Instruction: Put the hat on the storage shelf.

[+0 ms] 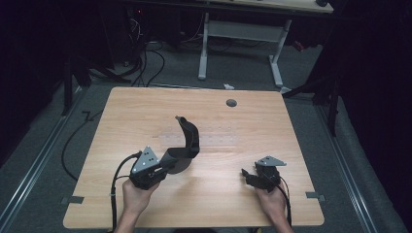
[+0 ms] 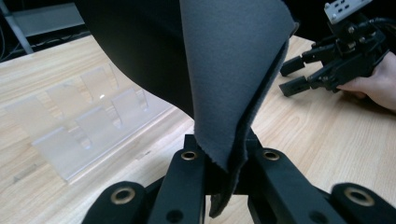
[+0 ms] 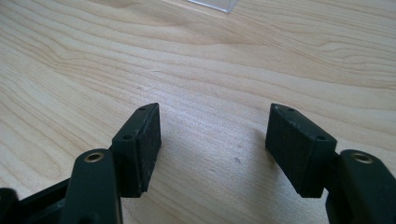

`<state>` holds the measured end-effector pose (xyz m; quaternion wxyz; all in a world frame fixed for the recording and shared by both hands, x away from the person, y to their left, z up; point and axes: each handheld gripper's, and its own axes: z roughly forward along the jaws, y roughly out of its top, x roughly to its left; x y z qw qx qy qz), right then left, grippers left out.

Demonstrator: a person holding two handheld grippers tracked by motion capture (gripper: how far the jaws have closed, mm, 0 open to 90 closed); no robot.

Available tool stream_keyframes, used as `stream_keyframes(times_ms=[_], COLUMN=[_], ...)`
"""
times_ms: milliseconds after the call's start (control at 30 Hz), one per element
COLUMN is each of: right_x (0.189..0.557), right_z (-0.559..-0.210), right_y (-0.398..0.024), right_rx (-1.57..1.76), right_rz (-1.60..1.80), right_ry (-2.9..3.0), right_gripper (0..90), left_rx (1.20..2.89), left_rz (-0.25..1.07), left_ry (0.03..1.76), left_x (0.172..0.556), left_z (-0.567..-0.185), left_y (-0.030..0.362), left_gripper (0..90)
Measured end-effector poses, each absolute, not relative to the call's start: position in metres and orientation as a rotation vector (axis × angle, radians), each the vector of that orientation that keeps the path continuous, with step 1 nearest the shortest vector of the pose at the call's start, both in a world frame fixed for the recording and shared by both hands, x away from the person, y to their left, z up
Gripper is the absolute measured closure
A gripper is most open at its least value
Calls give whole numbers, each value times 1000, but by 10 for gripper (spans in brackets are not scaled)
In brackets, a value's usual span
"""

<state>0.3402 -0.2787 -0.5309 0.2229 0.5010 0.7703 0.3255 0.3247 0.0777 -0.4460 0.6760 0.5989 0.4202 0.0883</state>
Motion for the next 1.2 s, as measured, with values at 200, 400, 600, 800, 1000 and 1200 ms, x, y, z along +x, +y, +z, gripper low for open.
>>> stream_keyframes(times_ms=[200,400,600,800,1000,1200], right_x=[340,340,340,340,340,340], right_z=[-531,-531,-531,-531,-531,-531], right_y=[-279,-279,-279,-279,-279,-279], right_rx=[1383,1384,1384,1386,1386,1384], right_rz=[900,900,898,898,899,899], right_ry=[2127,2126,2126,2125,2126,2128], right_gripper=[360,359,359,359,357,354], left_rx=[1299,1267,1254,1232,1218,1216], left_rz=[192,207,232,243,239,257], left_ry=[947,948,954,962,975,990], left_x=[330,334,341,347,354,361], left_z=[-434,-422,-416,-413,-412,-410], left_y=[84,91,95,98,100,100], left_gripper=[863,863,863,863,863,863])
